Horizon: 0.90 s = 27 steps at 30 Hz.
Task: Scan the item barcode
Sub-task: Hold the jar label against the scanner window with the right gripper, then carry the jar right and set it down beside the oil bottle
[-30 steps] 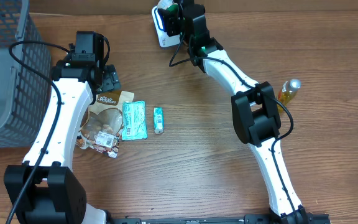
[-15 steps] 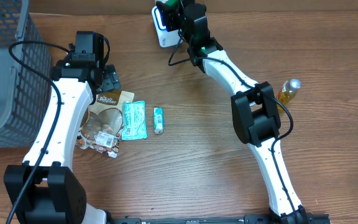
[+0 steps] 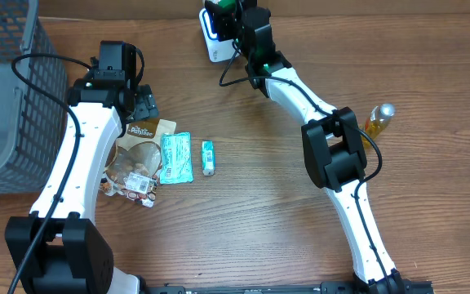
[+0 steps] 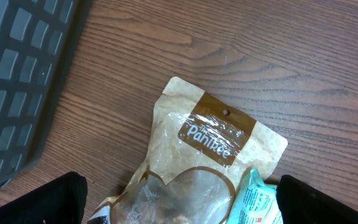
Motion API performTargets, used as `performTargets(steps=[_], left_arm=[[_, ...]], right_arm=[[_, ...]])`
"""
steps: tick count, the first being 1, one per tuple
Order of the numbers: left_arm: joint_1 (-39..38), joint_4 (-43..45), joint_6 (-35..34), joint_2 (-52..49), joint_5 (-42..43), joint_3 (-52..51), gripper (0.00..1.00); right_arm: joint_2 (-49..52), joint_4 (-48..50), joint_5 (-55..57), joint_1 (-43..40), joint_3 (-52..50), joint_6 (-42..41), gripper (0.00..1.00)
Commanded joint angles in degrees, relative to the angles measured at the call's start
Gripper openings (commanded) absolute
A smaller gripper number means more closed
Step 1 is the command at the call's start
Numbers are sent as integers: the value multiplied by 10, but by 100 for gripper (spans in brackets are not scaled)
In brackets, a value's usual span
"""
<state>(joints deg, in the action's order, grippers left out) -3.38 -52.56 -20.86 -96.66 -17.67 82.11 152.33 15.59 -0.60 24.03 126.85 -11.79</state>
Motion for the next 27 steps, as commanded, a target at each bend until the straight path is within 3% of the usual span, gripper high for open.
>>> performTargets(steps=[1, 12, 18, 23, 27], left_arm=[[-4, 1, 1, -6, -7, 2, 100], [-4, 1, 1, -6, -7, 2, 100], [-4, 1, 1, -6, -7, 2, 100], [-4, 1, 1, -6, -7, 2, 100], [-4, 1, 1, -6, -7, 2, 99]], right_arm=[[2, 4, 5, -1, 7, -6, 4], [1, -3, 5, -1, 7, -6, 4], [-51, -43, 6, -3, 7, -4, 4], [-143, -165, 5, -6, 7, -4, 4], [-222, -338, 6, -7, 7, 3, 4]])
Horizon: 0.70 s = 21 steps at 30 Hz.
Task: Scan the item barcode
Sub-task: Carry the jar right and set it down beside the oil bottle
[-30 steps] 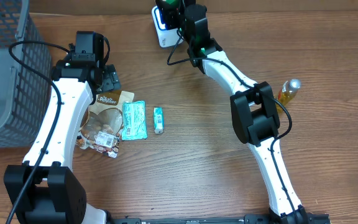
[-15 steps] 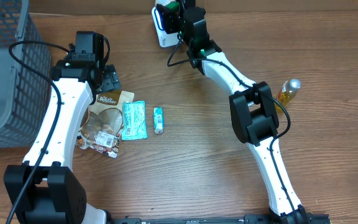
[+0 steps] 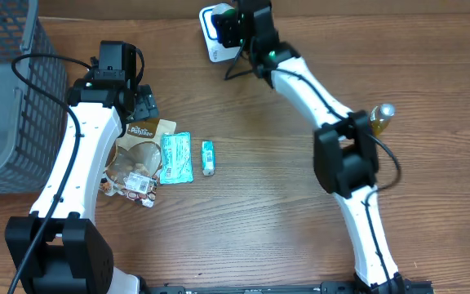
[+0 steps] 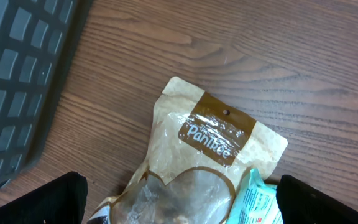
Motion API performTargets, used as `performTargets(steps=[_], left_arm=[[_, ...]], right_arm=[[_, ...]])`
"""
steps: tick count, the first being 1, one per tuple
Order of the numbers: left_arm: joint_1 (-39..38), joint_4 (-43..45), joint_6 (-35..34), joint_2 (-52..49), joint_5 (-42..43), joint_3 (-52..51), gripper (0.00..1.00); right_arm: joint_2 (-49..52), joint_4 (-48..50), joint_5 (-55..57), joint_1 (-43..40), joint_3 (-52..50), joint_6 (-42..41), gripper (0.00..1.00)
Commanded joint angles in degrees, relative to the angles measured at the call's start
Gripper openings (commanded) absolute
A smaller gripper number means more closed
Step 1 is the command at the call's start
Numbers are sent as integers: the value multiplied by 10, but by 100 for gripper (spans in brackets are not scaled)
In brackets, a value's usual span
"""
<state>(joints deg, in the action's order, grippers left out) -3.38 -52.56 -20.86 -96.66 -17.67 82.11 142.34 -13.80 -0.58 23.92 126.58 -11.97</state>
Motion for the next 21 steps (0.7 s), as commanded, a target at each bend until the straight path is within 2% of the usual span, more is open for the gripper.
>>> performTargets(steps=[1, 8, 12, 16, 21], left_arm=[[-4, 1, 1, -6, -7, 2, 99], [-4, 1, 1, -6, -7, 2, 100], [-4, 1, 1, -6, -7, 2, 99], [-4, 1, 1, -6, -7, 2, 100], [-4, 1, 1, -6, -7, 2, 99]], right_arm=[[-138, -90, 5, -8, 10, 5, 4], [-182, -407, 5, -45, 10, 5, 4], [-171, -540, 5, -78, 4, 5, 4], [-169, -610, 5, -109, -30, 5, 4], [-169, -621, 5, -141, -95, 4, 4]])
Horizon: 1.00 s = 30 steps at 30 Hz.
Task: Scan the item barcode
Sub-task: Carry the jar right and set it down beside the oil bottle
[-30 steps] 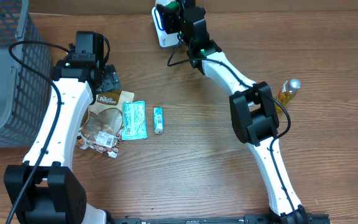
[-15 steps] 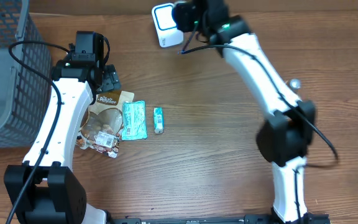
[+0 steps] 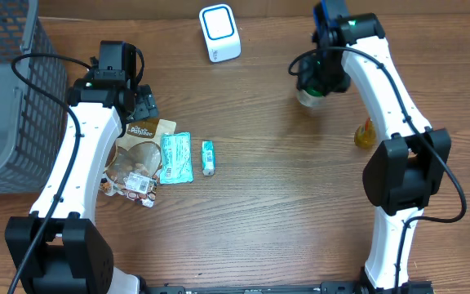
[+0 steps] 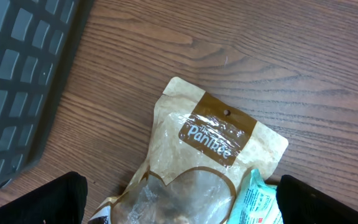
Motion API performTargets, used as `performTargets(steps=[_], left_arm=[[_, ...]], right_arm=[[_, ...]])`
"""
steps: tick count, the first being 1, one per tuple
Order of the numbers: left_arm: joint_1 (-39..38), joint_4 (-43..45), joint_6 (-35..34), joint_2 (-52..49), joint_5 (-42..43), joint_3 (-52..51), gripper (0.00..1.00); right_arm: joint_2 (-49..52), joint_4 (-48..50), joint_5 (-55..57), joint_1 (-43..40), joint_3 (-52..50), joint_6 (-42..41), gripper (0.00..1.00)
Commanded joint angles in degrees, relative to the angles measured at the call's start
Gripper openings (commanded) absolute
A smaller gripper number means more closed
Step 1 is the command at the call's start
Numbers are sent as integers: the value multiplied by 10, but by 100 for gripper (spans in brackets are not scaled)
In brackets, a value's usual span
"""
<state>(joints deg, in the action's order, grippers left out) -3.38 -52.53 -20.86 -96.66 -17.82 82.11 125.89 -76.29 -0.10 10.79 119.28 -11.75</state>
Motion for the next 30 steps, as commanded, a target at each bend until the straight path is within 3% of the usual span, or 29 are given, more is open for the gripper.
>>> performTargets(steps=[1, 20, 22, 24, 26, 30], left_arm=[[-4, 1, 1, -6, -6, 2, 99], [-4, 1, 1, -6, -6, 2, 100], [-4, 1, 1, -6, -6, 2, 100], [-4, 1, 1, -6, -6, 2, 100], [-4, 1, 1, -6, -6, 2, 99], [-4, 1, 1, -6, -6, 2, 100]], right_arm=[[-4, 11, 1, -14, -36, 2, 5], [-4, 127, 46, -27, -189, 2, 20], [-4, 130, 46, -27, -193, 2, 36], [-4, 131, 46, -27, -193, 2, 72], [-4, 132, 46, -27, -193, 2, 99], [-4, 139, 46, -27, -182, 2, 100]])
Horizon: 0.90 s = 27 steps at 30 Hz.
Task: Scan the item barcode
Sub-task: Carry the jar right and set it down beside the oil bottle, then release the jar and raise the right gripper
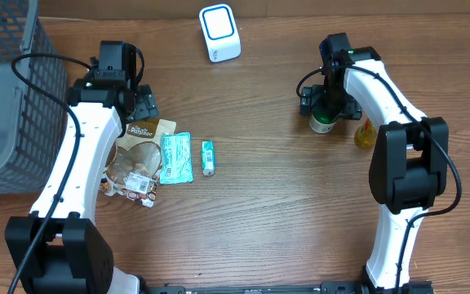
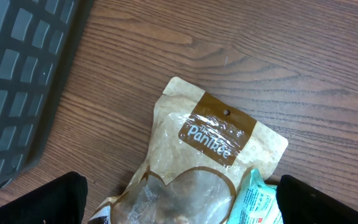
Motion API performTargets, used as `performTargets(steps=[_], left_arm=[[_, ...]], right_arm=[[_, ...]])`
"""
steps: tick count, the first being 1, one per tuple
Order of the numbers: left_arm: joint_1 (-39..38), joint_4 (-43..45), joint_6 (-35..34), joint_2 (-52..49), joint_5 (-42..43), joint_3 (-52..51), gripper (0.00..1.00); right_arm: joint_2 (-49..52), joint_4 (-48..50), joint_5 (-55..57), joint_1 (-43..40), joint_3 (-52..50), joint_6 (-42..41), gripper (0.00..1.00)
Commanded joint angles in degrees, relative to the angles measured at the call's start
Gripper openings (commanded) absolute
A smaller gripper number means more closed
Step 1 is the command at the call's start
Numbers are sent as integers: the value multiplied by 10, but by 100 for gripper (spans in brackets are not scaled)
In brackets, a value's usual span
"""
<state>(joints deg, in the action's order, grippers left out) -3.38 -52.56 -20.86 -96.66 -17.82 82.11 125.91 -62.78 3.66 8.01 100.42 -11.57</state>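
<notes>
The white scanner [image 1: 219, 33] with a blue ring stands at the back of the table. My right gripper [image 1: 325, 108] is shut on a small green-topped jar [image 1: 323, 123], low over the table at the right, far from the scanner. My left gripper [image 1: 141, 104] hangs open above a brown Panitee snack bag [image 2: 216, 140]; its dark fingers [image 2: 61, 199] sit at the bottom corners of the left wrist view, with nothing between them. A teal packet [image 1: 175, 157] and a small teal item [image 1: 208, 157] lie beside the bag.
A grey mesh basket [image 1: 11, 90] fills the left edge. An amber bottle [image 1: 364, 134] stands right next to the jar, partly behind my right arm. More snack packets [image 1: 133, 181] lie below the brown bag.
My right gripper has gone from a raised spot at the right back down and slightly right, and the jar is now low at the table beside the amber bottle. The left arm has not moved.
My right gripper first held the green-topped jar close in front of the scanner, and it was still there at the following moment. Then it was away at the right back with the jar raised. Now the jar is down by the amber bottle. The left gripper stayed open over the bag.
</notes>
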Motion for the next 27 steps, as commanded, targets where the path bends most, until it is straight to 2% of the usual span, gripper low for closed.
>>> performTargets(steps=[1, 10, 12, 13, 14, 16, 18, 19, 27], left_arm=[[-4, 1, 1, -6, -6, 2, 100], [-4, 1, 1, -6, -6, 2, 100], [-4, 1, 1, -6, -6, 2, 100], [-4, 1, 1, -6, -6, 2, 99], [-4, 1, 1, -6, -6, 2, 100], [-4, 1, 1, -6, -6, 2, 99], [-4, 1, 1, -6, -6, 2, 100], [-4, 1, 1, -6, -6, 2, 100], [-4, 1, 1, -6, -6, 2, 100]], right_arm=[[-4, 4, 8, 0, 16, 0, 100], [-6, -90, 2, 7, 211, 0, 100], [-6, -106, -31, 14, 234, 0, 95], [-6, -107, -48, 16, 234, 0, 87], [-6, -110, -73, 19, 234, 0, 74], [-4, -112, -105, 26, 229, 0, 35], [-4, -112, -115, 36, 216, 0, 7], [-4, -111, -114, 41, 209, 0, 4], [-4, -60, -103, 82, 120, 0, 4]])
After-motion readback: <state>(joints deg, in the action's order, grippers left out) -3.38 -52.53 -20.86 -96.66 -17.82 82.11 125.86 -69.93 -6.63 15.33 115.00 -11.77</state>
